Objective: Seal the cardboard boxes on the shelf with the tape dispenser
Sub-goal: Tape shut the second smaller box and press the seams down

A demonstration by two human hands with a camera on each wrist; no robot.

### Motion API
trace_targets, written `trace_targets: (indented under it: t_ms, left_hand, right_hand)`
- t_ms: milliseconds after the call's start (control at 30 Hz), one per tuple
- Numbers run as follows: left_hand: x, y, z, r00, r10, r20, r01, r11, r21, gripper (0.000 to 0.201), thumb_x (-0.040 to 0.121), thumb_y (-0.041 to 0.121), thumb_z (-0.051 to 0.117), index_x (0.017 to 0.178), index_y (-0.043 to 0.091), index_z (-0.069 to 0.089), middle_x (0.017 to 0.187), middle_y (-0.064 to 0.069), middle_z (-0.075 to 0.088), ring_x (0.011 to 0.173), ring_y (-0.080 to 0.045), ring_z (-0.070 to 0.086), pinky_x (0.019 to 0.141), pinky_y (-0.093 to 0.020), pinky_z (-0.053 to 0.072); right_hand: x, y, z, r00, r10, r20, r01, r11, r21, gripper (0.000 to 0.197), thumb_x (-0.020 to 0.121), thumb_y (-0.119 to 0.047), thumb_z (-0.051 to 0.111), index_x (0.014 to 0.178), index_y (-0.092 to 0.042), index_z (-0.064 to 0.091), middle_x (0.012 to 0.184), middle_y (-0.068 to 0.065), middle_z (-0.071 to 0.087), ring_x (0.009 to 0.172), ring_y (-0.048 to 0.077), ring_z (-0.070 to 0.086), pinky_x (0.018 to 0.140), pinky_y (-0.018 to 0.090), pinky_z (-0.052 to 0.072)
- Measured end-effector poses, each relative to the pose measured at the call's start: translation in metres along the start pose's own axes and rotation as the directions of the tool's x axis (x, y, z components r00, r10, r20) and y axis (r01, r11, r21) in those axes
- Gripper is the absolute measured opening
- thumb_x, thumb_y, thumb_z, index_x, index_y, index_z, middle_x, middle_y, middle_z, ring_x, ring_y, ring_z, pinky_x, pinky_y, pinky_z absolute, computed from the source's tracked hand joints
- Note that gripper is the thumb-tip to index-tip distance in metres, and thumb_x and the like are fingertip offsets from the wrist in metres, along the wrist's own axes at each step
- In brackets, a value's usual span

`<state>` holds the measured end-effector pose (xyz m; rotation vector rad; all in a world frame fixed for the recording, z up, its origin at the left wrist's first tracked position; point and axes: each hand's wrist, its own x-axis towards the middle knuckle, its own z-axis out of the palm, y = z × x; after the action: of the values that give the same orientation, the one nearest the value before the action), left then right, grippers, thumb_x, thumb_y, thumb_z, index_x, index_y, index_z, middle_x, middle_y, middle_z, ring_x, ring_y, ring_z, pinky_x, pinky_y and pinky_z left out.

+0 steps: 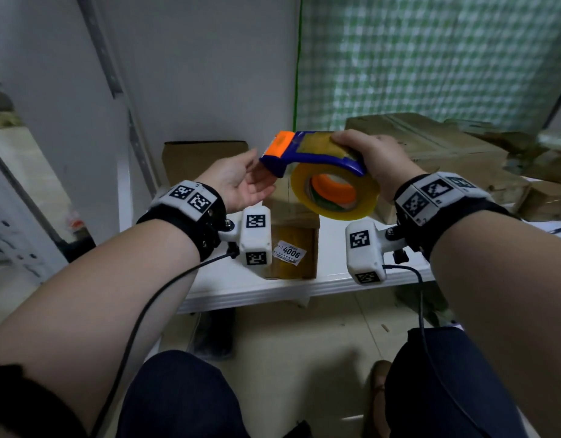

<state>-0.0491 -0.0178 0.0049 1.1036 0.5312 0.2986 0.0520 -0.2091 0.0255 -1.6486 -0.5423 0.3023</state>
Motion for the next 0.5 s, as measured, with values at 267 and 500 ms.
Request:
trace_targets:
  t_ms: [267,500]
  left_hand:
    - [-0.007,0.002,-0.003,0.998,-0.026,-0.063,0.031,0.996,0.087,0.016,0.093,0.011,0.054,0.078,0.009,0.056,0.050,-0.001,0.063,0.048,-0.009,0.062,0.047,-0.020,0.054]
    - [-0.002,-0.004,0.008,0.983,0.045,-0.179,0.008,0.960,0.281,0.021,0.094,0.000,0.046,0.076,0.008,0.054,0.071,-0.005,0.059,0.062,-0.009,0.052,0.048,-0.019,0.049]
  right_hand:
    - [-0.004,-0.004,0.001,0.999,0.013,0.042,-0.011,0.999,-0.044,0.045,0.071,-0.047,0.074,0.096,-0.010,0.070,0.083,0.009,0.073,0.078,0.026,0.069,0.085,0.042,0.055]
    - [-0.003,-0.004,-0.004,0.984,0.128,0.122,-0.116,0.988,-0.107,0.066,0.058,-0.060,0.077,0.103,-0.013,0.071,0.095,0.011,0.074,0.093,0.031,0.069,0.092,0.046,0.052]
